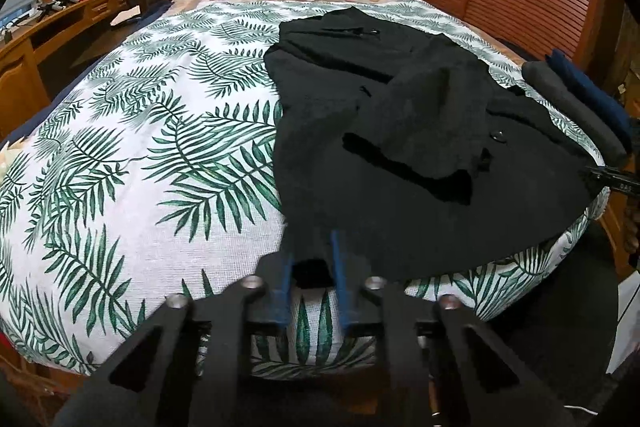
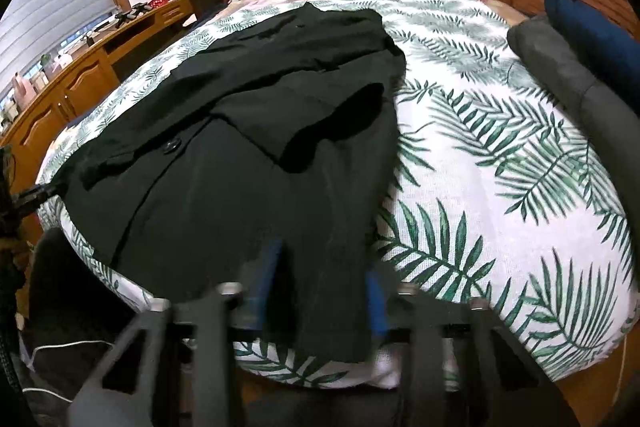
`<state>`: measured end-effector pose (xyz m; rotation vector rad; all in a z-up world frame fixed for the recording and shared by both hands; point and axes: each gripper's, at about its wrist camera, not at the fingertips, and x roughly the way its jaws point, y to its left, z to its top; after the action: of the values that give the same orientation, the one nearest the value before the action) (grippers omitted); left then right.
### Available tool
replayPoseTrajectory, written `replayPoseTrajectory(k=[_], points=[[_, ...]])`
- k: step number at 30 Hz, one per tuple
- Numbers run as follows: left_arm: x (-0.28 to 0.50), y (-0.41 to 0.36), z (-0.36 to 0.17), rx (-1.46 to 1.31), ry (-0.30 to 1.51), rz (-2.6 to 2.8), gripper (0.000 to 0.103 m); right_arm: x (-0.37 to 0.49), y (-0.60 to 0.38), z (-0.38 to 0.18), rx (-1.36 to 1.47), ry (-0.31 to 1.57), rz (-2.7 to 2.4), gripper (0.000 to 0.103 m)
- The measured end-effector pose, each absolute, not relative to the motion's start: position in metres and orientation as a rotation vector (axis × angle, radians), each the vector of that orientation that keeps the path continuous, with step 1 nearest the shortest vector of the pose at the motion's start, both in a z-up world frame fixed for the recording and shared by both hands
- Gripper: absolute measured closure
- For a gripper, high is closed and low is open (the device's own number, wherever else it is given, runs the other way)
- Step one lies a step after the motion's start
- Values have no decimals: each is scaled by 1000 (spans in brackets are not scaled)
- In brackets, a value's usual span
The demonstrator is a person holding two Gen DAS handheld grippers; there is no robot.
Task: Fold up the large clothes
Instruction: 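Close both tools on the coat hem, then lift the hem with both tools and fold it toward the collar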
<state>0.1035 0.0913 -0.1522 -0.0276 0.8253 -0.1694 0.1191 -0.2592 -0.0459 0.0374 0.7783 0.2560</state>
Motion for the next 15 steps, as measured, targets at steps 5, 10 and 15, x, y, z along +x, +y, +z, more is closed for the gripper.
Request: replayPoseTrajectory(k=[5, 10, 15], points=[[95, 91, -122, -32, 754, -191, 98, 116, -261, -30, 29, 721, 269, 92], [82, 85, -71, -18, 631, -186, 98, 100, -264, 18, 49, 580, 290, 94], [60, 87, -11, -2, 510, -174, 99, 70, -263, 68, 25, 464, 311, 94]])
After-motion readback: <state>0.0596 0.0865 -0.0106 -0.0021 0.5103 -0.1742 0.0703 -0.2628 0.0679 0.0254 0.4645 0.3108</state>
